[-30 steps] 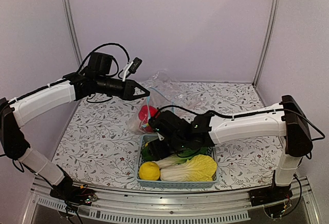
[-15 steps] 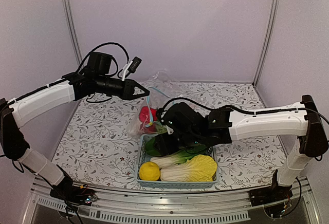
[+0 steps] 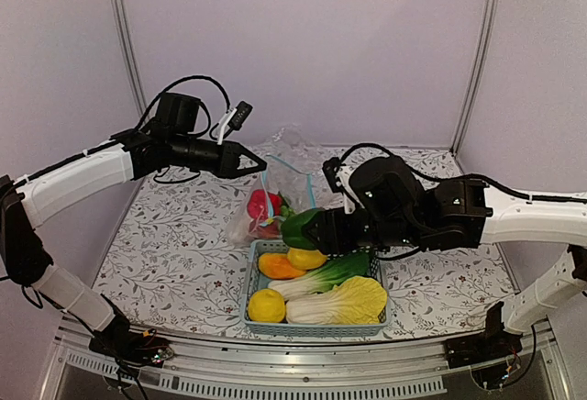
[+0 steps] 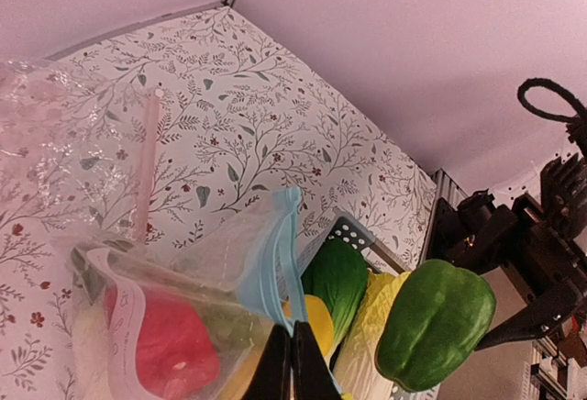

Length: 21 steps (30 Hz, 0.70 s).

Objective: Place the food in the zip-top bag and seal the zipper
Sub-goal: Pick up the fake vegetable from the bin, then place the fake vegetable in the zipper food storage bag.

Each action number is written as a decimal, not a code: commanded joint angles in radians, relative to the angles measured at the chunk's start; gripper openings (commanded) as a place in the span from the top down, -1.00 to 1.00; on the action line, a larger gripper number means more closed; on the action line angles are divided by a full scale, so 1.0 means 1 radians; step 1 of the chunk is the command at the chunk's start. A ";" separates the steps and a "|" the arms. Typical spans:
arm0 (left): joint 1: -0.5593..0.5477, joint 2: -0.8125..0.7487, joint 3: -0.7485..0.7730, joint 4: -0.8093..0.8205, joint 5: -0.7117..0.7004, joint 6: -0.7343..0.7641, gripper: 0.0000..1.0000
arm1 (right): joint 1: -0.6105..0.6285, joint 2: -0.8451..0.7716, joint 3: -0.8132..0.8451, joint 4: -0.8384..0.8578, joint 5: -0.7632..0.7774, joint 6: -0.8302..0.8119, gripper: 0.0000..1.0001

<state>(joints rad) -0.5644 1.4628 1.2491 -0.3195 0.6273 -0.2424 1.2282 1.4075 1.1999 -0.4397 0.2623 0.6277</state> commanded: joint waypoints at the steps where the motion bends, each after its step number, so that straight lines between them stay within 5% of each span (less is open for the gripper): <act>1: -0.002 -0.018 0.010 0.015 0.010 0.011 1.00 | -0.023 -0.003 0.052 -0.026 0.095 -0.030 -0.14; 21: -0.005 -0.032 0.010 0.019 0.022 0.009 1.00 | -0.142 0.258 0.301 -0.045 0.085 -0.160 -0.10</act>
<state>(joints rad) -0.5648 1.4624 1.2491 -0.3191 0.6319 -0.2424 1.0870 1.6138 1.4506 -0.4561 0.3592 0.4976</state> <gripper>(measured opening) 0.004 0.556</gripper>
